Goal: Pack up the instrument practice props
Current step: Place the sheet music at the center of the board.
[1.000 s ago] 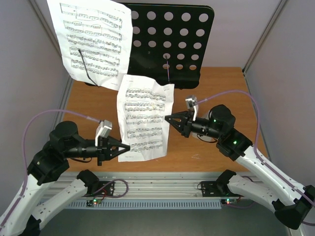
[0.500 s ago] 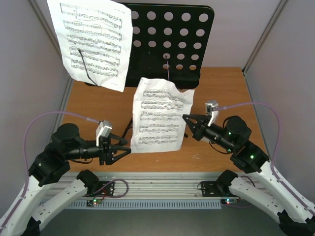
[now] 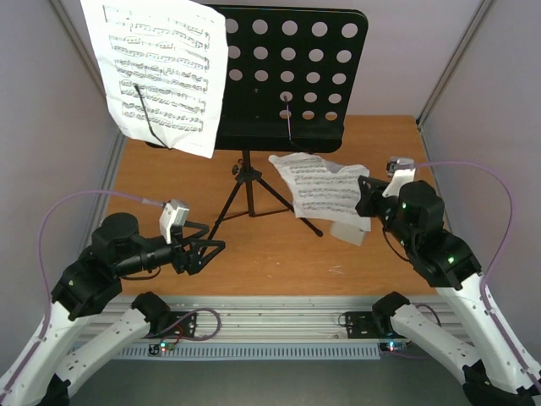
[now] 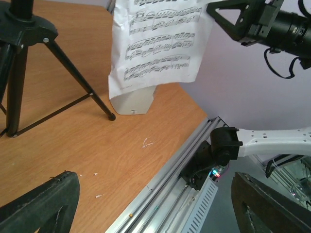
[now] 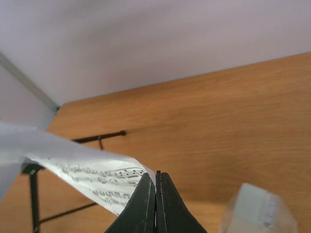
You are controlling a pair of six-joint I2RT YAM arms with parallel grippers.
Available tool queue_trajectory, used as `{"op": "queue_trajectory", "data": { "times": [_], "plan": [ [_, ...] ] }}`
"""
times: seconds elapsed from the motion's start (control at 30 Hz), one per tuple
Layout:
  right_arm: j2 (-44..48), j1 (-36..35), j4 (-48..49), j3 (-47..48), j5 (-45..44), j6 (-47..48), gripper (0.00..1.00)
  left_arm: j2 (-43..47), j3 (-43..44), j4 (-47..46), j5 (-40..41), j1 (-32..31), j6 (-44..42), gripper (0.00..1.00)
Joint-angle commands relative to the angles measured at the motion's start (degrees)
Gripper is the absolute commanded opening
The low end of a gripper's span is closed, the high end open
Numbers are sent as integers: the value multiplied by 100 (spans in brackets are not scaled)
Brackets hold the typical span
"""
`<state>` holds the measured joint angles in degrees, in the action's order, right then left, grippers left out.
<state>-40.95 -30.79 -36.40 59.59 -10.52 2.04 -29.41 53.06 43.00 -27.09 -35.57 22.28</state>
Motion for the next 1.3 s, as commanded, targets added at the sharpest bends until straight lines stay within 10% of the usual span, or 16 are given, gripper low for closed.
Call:
{"op": "queue_trajectory", "data": {
  "times": [0.0,0.27,0.6,1.27],
  "plan": [
    [-345,854,-275,409,363,24,1,0,-76,-255,191,26,134,86],
    [-925,3631,288,342,2631,-892,1,174,15,207,876,25,27,87],
    [-1050,5681,601,-692,3067,-1421,1,389,-60,386,1148,24,-122,87],
    [-692,6287,1192,-3223,1335,-2561,1,595,-390,377,1362,24,-123,87]
  ]
}}
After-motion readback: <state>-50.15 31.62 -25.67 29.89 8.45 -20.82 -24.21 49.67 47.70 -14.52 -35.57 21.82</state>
